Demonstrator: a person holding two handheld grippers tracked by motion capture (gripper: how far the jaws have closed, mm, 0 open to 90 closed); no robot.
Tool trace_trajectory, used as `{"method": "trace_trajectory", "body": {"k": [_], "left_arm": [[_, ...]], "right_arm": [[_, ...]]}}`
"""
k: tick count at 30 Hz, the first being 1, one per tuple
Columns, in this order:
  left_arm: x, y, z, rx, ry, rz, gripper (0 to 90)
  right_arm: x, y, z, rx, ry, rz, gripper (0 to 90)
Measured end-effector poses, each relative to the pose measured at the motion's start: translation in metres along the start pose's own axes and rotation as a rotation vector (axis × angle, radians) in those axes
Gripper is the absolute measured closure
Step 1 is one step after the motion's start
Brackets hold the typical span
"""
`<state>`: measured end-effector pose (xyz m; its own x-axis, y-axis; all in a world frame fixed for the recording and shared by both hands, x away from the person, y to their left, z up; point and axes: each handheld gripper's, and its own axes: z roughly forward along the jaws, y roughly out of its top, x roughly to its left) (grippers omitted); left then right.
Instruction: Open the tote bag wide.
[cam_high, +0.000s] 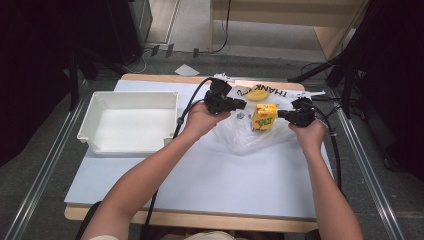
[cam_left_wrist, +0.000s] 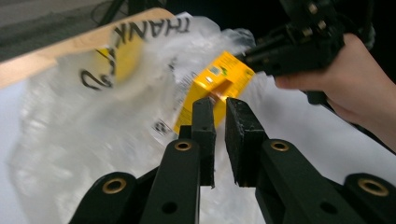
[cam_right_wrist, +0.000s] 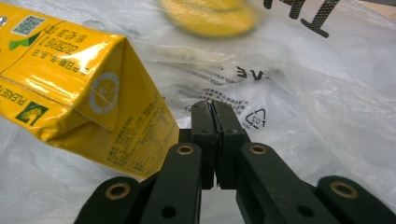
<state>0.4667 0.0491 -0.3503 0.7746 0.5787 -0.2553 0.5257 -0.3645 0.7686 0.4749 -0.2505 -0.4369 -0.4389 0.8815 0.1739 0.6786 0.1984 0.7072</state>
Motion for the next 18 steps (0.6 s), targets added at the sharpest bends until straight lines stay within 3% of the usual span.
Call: {"method": "trace_trajectory", "body": {"k": [6, 10, 18], "left_arm": [[0.013, 0.018, 0.006, 0.003, 0.046, 0.009, 89.3], [0.025, 0.028, 0.020, 0.003, 0.066, -0.003, 90.0], [0.049, 0.017, 0.054, 0.020, 0.108, -0.025, 90.0]], "right_arm": [[0.000, 0.001, 0.004, 0.005, 0.002, 0.009, 90.0], [0.001, 0.002, 0.007, 0.005, 0.003, 0.007, 90.0], [-0.003, -0.003, 0.018, 0.027, -0.005, 0.022, 90.0]]}}
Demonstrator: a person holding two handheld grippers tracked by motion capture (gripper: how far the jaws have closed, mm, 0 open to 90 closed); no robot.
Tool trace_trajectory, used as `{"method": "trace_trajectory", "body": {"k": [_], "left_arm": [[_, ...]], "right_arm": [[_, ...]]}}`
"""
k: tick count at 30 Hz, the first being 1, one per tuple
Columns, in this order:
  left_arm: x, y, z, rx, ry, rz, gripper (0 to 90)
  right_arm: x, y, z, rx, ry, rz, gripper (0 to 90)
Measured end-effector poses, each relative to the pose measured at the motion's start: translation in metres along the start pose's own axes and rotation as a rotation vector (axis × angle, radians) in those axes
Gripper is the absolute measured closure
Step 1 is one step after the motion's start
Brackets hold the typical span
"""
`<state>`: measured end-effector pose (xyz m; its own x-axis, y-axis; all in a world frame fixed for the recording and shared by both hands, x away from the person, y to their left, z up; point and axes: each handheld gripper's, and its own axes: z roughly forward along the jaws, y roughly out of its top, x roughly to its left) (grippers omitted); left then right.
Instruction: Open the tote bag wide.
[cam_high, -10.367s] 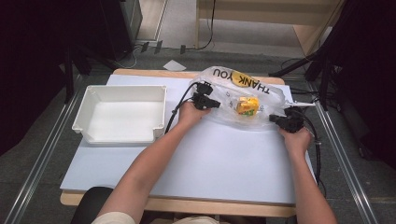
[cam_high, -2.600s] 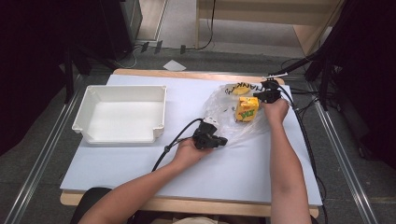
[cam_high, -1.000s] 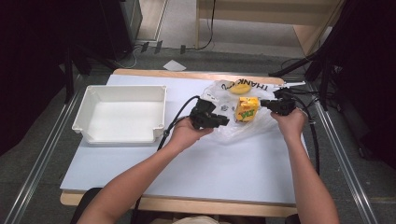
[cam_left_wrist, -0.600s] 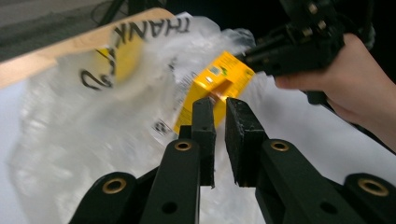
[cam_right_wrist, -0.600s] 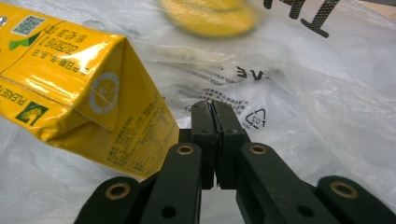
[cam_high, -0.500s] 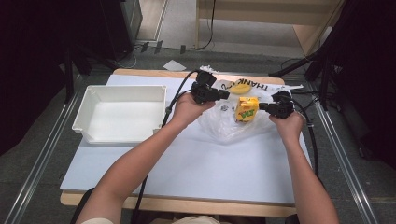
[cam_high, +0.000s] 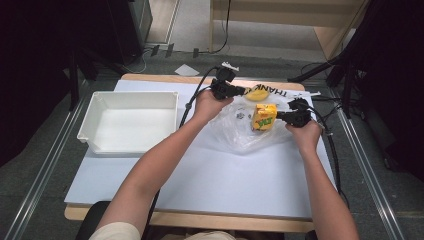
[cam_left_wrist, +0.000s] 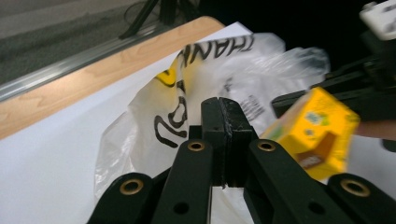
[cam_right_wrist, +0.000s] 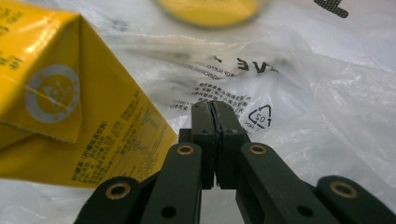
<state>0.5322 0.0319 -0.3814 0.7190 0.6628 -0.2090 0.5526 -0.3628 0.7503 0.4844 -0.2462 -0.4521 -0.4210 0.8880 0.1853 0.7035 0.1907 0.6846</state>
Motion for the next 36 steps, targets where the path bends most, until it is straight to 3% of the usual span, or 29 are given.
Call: {"method": "trace_trajectory", "body": {"k": [6, 10, 13, 15, 18, 21, 32, 36], "left_arm": [[0.009, -0.015, 0.032, 0.053, 0.026, -0.015, 90.0], [0.013, -0.027, 0.043, 0.067, 0.032, -0.019, 90.0], [0.022, -0.042, 0.057, 0.109, 0.076, -0.022, 90.0], [0.025, -0.046, 0.059, 0.107, 0.090, -0.022, 90.0], [0.036, -0.052, 0.063, 0.117, 0.114, -0.059, 88.7], [0.040, -0.053, 0.063, 0.110, 0.124, -0.057, 87.8], [0.042, -0.053, 0.061, 0.112, 0.139, -0.046, 86.7], [0.046, -0.053, 0.059, 0.118, 0.147, -0.058, 86.8]], "right_arm": [[0.001, -0.005, 0.009, 0.026, -0.013, -0.018, 90.0], [0.000, -0.011, 0.011, 0.029, -0.011, -0.019, 90.0], [-0.001, -0.016, 0.011, 0.029, -0.011, -0.011, 89.9], [-0.002, -0.017, 0.011, 0.032, -0.010, -0.009, 90.0], [-0.003, -0.023, 0.010, 0.035, -0.006, -0.010, 89.9], [-0.006, -0.030, 0.004, 0.036, -0.008, -0.004, 89.9], [-0.011, -0.061, -0.023, 0.020, -0.005, 0.014, 89.9], [-0.016, -0.072, -0.034, 0.010, -0.028, 0.012, 90.0]]}}
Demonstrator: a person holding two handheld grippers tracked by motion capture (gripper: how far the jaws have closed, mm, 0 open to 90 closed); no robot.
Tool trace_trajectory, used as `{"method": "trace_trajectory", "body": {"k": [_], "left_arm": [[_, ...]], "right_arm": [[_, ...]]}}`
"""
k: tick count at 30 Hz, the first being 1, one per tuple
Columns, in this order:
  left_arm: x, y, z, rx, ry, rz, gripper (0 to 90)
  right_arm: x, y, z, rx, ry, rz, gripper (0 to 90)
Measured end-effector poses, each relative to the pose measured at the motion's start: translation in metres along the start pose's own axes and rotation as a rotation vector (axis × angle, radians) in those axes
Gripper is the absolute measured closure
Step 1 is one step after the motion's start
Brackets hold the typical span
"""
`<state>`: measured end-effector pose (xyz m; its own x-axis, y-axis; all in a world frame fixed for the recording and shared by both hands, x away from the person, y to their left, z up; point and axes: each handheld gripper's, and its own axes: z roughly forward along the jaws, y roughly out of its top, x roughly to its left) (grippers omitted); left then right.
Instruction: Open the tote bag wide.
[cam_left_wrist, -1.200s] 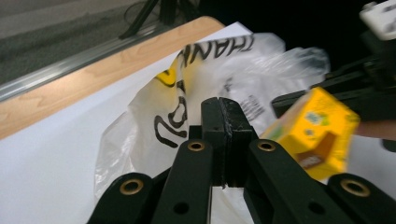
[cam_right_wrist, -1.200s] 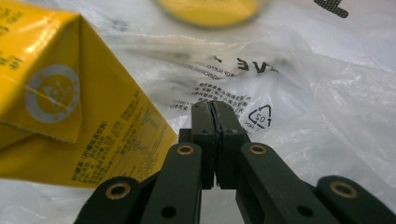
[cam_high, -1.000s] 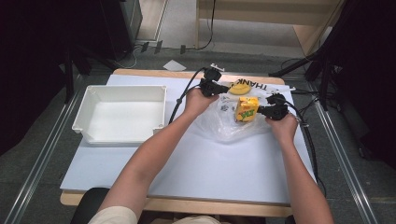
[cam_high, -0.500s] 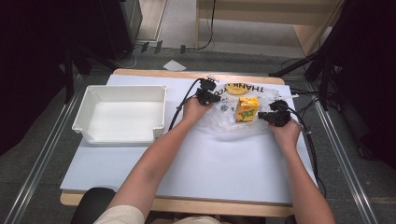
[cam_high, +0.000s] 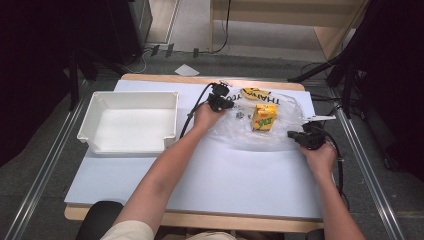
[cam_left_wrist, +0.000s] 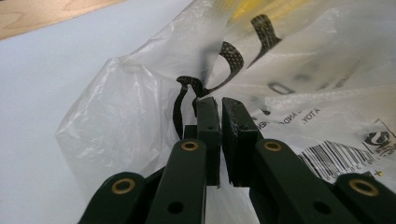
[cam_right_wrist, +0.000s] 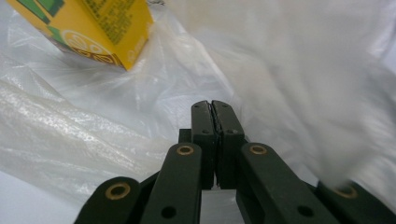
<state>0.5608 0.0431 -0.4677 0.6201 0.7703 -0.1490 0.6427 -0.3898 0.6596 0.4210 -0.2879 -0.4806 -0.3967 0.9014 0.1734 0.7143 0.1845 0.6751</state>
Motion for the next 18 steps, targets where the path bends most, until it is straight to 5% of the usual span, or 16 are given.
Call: {"method": "trace_trajectory", "body": {"k": [6, 18], "left_arm": [[-0.002, 0.002, -0.003, 0.001, -0.016, -0.002, 86.5], [-0.022, 0.013, -0.031, -0.044, -0.131, 0.032, 78.4]], "right_arm": [[-0.001, 0.002, 0.000, -0.012, 0.019, 0.020, 89.2], [0.017, 0.018, -0.015, -0.097, 0.068, -0.014, 83.9]]}}
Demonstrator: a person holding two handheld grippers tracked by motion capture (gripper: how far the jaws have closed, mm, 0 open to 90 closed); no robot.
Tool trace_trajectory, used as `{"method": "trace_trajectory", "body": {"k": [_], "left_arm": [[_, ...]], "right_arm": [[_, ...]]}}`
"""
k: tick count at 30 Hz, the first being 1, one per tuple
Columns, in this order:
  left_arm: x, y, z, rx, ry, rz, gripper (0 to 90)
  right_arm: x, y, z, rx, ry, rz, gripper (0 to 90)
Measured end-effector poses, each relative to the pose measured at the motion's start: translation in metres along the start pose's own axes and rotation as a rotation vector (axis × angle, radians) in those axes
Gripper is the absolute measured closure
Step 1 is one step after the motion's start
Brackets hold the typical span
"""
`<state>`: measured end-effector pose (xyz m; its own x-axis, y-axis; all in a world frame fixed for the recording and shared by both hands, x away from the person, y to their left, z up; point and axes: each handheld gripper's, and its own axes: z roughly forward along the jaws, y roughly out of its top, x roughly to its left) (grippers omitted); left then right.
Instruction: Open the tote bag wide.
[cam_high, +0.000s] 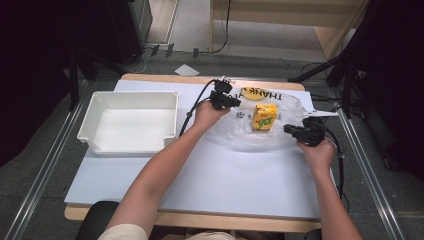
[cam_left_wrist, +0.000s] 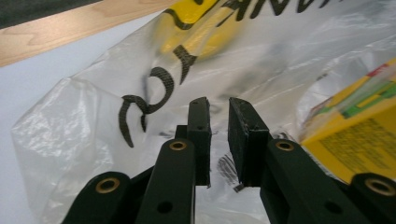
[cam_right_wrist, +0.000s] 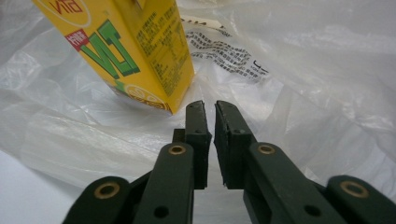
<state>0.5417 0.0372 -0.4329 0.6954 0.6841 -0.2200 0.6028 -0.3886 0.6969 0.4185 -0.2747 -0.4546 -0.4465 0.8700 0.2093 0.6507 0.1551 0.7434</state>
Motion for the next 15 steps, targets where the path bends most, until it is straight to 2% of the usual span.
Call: {"method": "trace_trajectory", "body": {"k": [6, 7, 8, 9, 12, 15], "left_arm": [[-0.004, 0.004, -0.010, -0.001, -0.026, 0.009, 71.8], [-0.005, 0.005, -0.013, -0.001, -0.038, 0.008, 71.8], [-0.007, 0.007, -0.018, -0.002, -0.065, 0.002, 67.7], [-0.008, 0.007, -0.021, 0.003, -0.075, 0.006, 65.9], [-0.011, 0.009, -0.026, 0.000, -0.082, 0.018, 62.2], [-0.017, 0.013, -0.039, -0.009, -0.109, 0.030, 57.6]], "right_arm": [[0.004, 0.003, -0.007, -0.014, 0.018, -0.004, 79.8], [0.004, 0.003, -0.007, -0.014, 0.018, -0.004, 79.8], [0.007, 0.005, -0.010, -0.012, 0.028, -0.005, 77.3], [0.009, 0.006, -0.011, -0.014, 0.029, -0.008, 76.5], [0.012, 0.007, -0.014, -0.014, 0.041, -0.015, 74.8], [0.021, 0.010, -0.022, -0.012, 0.049, -0.042, 71.0]]}}
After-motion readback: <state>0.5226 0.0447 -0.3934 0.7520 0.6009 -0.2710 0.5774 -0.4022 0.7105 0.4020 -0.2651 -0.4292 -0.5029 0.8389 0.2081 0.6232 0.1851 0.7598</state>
